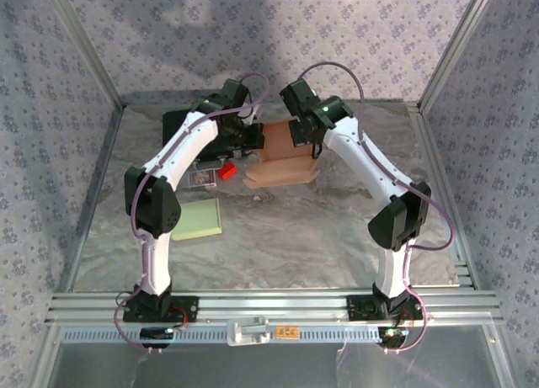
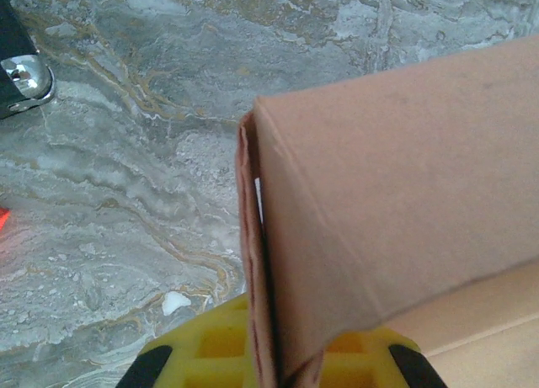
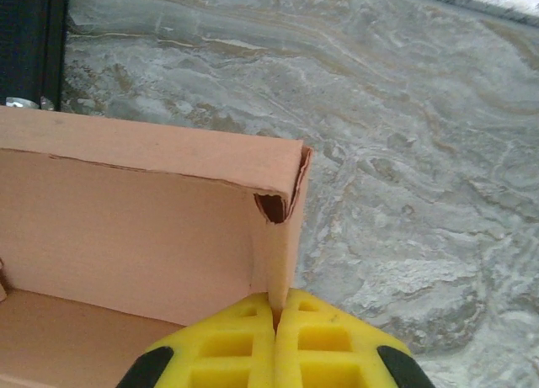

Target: Fold the paper box

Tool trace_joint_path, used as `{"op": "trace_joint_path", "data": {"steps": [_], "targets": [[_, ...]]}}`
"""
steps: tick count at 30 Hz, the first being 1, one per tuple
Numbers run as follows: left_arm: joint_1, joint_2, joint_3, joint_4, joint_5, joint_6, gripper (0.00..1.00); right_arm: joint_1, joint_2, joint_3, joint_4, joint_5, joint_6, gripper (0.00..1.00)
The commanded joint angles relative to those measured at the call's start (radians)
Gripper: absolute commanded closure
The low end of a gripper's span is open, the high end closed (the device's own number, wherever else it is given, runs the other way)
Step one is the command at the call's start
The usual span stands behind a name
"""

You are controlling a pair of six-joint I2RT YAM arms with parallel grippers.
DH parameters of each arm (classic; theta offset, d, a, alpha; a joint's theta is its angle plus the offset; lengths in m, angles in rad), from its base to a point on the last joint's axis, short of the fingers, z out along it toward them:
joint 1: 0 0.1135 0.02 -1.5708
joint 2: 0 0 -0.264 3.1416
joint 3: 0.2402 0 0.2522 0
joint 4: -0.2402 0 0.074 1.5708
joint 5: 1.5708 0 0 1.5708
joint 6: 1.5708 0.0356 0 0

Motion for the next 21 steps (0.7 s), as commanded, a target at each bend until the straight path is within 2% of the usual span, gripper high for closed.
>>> {"op": "trace_joint_path", "data": {"steps": [1, 3, 7, 10, 18, 20, 21], "targets": [[-0.029, -0.019, 0.047, 0.012, 0.049, 0.002, 1.0, -0.024, 0.008, 0.008, -0.008, -0.14, 0.01, 1.0], [-0.029, -0.021, 0.049, 0.015, 0.042, -0.003, 1.0, -0.024, -0.001, -0.012, -0.012, -0.155, 0.01, 0.98], [-0.029, -0.023, 0.052, 0.024, 0.037, -0.01, 1.0, -0.025, -0.017, -0.064, -0.01, -0.145, 0.017, 0.87], [-0.028, -0.023, 0.055, 0.023, 0.04, -0.012, 1.0, -0.032, -0.012, -0.065, -0.017, -0.095, 0.025, 0.87], [-0.044, -0.023, 0.059, 0.014, 0.032, -0.012, 1.0, -0.016, 0.079, 0.064, -0.113, 0.092, 0.048, 0.92], [-0.045, -0.024, 0.059, 0.013, 0.024, -0.016, 1.0, -0.01, 0.099, 0.087, -0.122, 0.139, 0.056, 1.0], [-0.047, -0.024, 0.059, 0.013, 0.022, -0.019, 1.0, -0.003, 0.107, 0.092, -0.131, 0.16, 0.059, 1.0]]}}
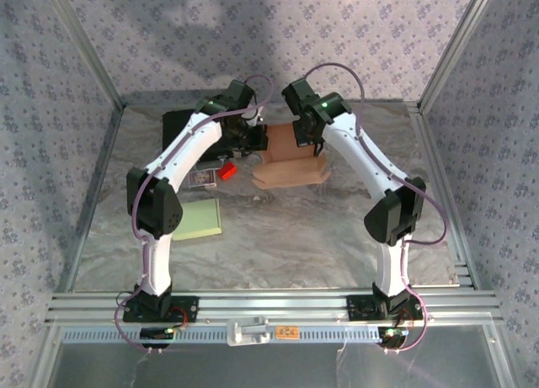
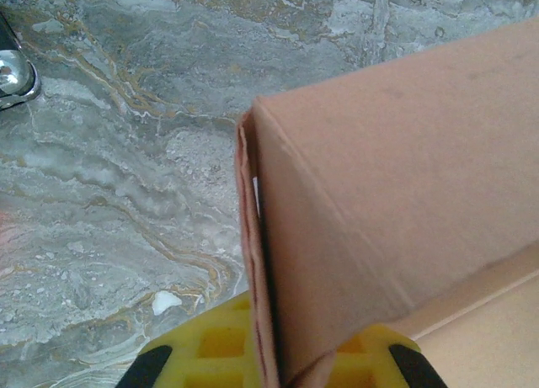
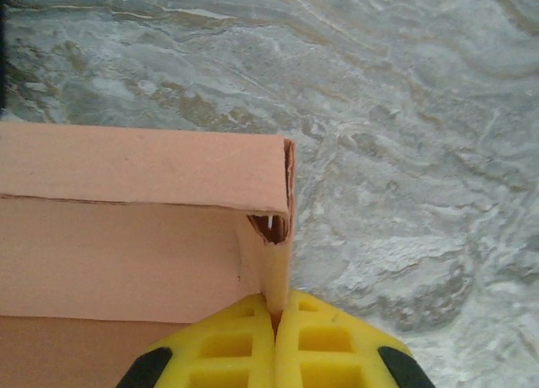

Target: Fold the paper box

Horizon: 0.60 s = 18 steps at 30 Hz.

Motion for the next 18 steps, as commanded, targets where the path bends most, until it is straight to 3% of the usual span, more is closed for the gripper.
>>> {"op": "trace_joint_path", "data": {"steps": [1, 4, 7, 10, 12, 16, 18], "targets": [[-0.019, -0.025, 0.053, 0.01, 0.049, 0.001, 1.0, 0.02, 0.049, 0.038, -0.043, 0.154, 0.009, 1.0], [-0.019, -0.026, 0.054, 0.012, 0.042, -0.006, 1.0, 0.057, 0.067, 0.067, -0.097, 0.243, 0.031, 1.0], [-0.019, -0.026, 0.053, 0.013, 0.046, -0.01, 1.0, 0.049, 0.053, 0.056, -0.077, 0.195, 0.029, 1.0], [-0.019, -0.026, 0.051, 0.012, 0.045, -0.007, 1.0, 0.012, 0.009, 0.016, -0.015, 0.086, 0.032, 0.81], [-0.02, -0.026, 0.05, 0.012, 0.048, -0.005, 1.0, -0.004, -0.003, 0.013, 0.006, 0.041, 0.031, 0.76], [-0.023, -0.024, 0.05, 0.014, 0.055, 0.0, 1.0, -0.021, 0.011, 0.045, 0.002, 0.013, 0.021, 0.76], [-0.027, -0.024, 0.05, 0.011, 0.053, 0.003, 1.0, -0.027, 0.023, 0.065, -0.006, 0.017, 0.021, 0.85]]}}
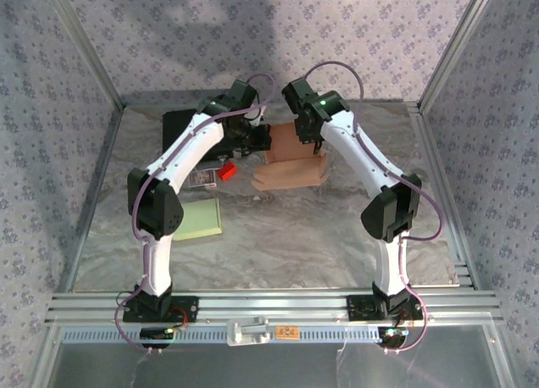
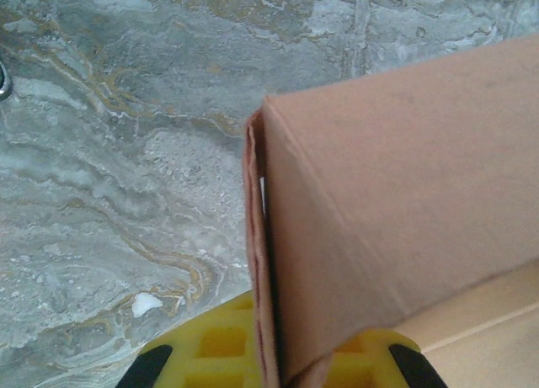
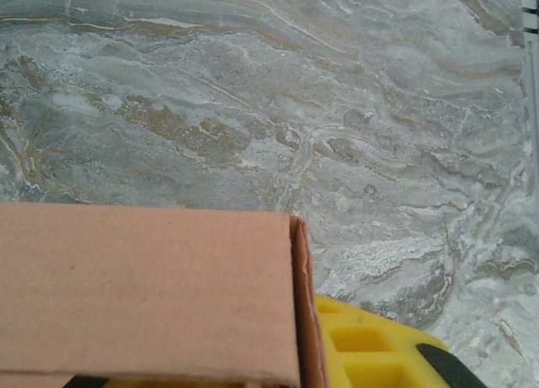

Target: Fold the paper box

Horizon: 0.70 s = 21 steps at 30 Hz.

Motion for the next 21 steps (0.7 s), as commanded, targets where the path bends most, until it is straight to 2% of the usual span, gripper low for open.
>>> {"op": "trace_joint_path", "data": {"steps": [1, 4, 10, 12, 14, 18, 21], "targets": [[-0.011, -0.024, 0.041, 0.003, 0.041, 0.02, 1.0, -0.007, -0.005, 0.045, -0.005, -0.008, 0.001, 0.9], [-0.016, -0.027, 0.039, -0.003, 0.034, 0.021, 1.0, -0.006, 0.004, 0.061, -0.012, 0.034, 0.001, 1.0], [-0.024, -0.029, 0.05, -0.002, 0.015, 0.003, 1.0, 0.037, 0.046, 0.085, -0.076, 0.244, 0.019, 1.0], [-0.027, -0.029, 0.05, 0.001, 0.011, -0.005, 1.0, 0.051, 0.059, 0.095, -0.122, 0.24, 0.06, 1.0], [-0.028, -0.027, 0.05, -0.001, 0.003, -0.011, 1.0, 0.041, 0.046, 0.091, -0.107, 0.156, 0.059, 1.0], [-0.025, -0.027, 0.046, -0.016, -0.048, -0.034, 1.0, 0.029, -0.025, 0.08, -0.076, -0.039, 0.038, 0.67], [-0.025, -0.027, 0.04, -0.014, -0.06, -0.042, 1.0, 0.02, -0.113, -0.007, -0.026, -0.209, 0.027, 0.55]]}}
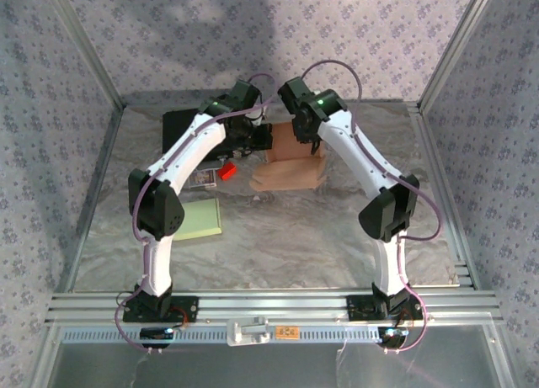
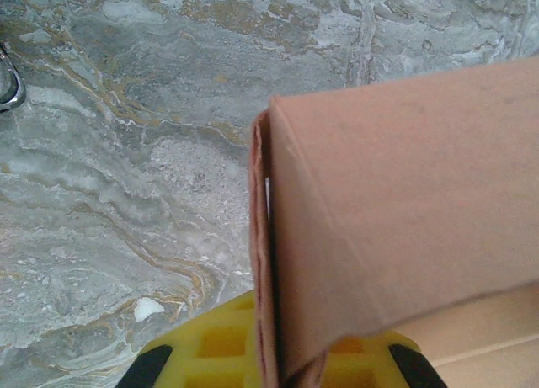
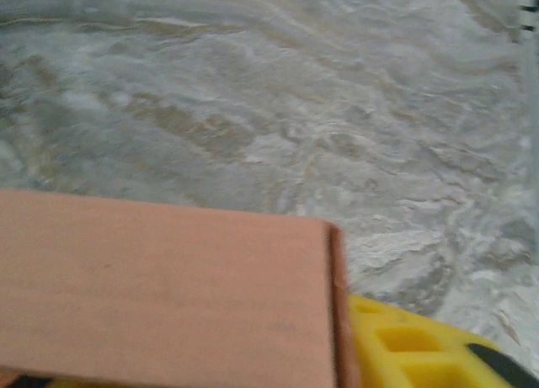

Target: Fold the paper box

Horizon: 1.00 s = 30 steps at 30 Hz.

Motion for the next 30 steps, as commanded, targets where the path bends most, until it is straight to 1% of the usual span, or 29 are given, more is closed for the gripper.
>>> {"op": "trace_joint_path", "data": {"steps": [1, 4, 6, 10, 12, 14, 17, 19, 20, 21, 22, 24, 28, 30], "targets": [[-0.01, -0.024, 0.027, -0.019, -0.009, -0.013, 1.0, -0.011, -0.144, -0.089, 0.047, -0.243, -0.001, 0.53], [-0.009, -0.017, 0.028, -0.019, -0.004, -0.014, 1.0, -0.049, -0.249, -0.224, 0.127, -0.385, 0.027, 0.5], [-0.01, -0.015, 0.028, -0.02, -0.001, -0.014, 1.0, -0.084, -0.303, -0.299, 0.164, -0.438, 0.041, 0.49], [-0.009, -0.007, 0.038, -0.022, 0.0, -0.011, 1.0, -0.116, -0.358, -0.387, 0.198, -0.463, 0.018, 0.5], [-0.011, -0.003, 0.045, -0.028, 0.0, -0.011, 1.0, -0.122, -0.365, -0.416, 0.198, -0.459, 0.014, 0.56], [-0.012, -0.003, 0.048, -0.028, 0.002, -0.011, 1.0, -0.129, -0.362, -0.434, 0.2, -0.45, 0.014, 0.59], [-0.013, -0.003, 0.05, -0.031, 0.002, -0.009, 1.0, -0.14, -0.348, -0.44, 0.225, -0.45, 0.007, 0.67], [-0.014, -0.003, 0.05, -0.034, 0.003, -0.009, 1.0, -0.137, -0.329, -0.421, 0.227, -0.43, -0.005, 0.68], [-0.014, -0.003, 0.049, -0.035, 0.003, -0.007, 1.0, -0.136, -0.318, -0.411, 0.221, -0.417, -0.007, 0.7], [-0.014, -0.003, 0.051, -0.036, 0.004, -0.008, 1.0, -0.135, -0.306, -0.402, 0.218, -0.402, -0.011, 0.75], [-0.015, -0.004, 0.051, -0.037, 0.002, -0.008, 1.0, -0.135, -0.296, -0.395, 0.21, -0.385, -0.01, 0.82], [-0.018, -0.006, 0.052, -0.039, -0.001, -0.008, 1.0, -0.129, -0.278, -0.381, 0.189, -0.339, -0.009, 1.0], [-0.02, -0.005, 0.06, -0.039, -0.001, -0.008, 1.0, -0.098, -0.254, -0.359, 0.15, -0.228, -0.006, 1.0], [-0.021, -0.004, 0.065, -0.039, -0.001, -0.009, 1.0, -0.071, -0.242, -0.345, 0.12, -0.143, 0.007, 1.0]]}}
